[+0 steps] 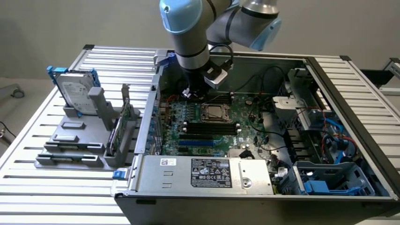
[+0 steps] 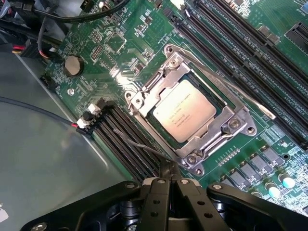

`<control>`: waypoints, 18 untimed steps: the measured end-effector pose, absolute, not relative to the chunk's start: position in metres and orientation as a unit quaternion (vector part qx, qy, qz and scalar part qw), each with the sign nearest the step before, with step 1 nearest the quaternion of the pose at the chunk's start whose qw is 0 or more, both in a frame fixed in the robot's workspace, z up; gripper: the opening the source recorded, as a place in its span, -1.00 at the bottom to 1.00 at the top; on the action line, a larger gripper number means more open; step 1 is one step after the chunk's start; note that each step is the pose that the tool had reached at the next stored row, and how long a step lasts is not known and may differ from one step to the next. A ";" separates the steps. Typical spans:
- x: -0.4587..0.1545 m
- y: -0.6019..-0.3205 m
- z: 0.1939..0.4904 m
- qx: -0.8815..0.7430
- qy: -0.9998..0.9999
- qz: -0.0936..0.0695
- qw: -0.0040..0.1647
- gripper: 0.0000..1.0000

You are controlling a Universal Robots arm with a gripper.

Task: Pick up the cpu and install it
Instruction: 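Install the first cpu locking lever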

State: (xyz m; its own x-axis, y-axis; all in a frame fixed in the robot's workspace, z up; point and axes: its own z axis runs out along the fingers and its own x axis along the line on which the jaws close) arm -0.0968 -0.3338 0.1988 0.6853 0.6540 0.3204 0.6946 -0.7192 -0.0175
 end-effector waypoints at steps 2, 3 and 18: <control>-0.097 -0.334 0.198 -0.915 -0.368 -0.148 0.069 -0.79; -0.097 -0.333 0.198 -0.915 -0.368 -0.149 0.068 -0.79; -0.096 -0.333 0.197 -0.915 -0.368 -0.149 0.068 -0.79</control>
State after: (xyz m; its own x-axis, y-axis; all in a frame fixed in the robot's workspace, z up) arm -0.0960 -0.3334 0.1972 0.6841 0.6540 0.3229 0.6945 -0.7193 -0.0147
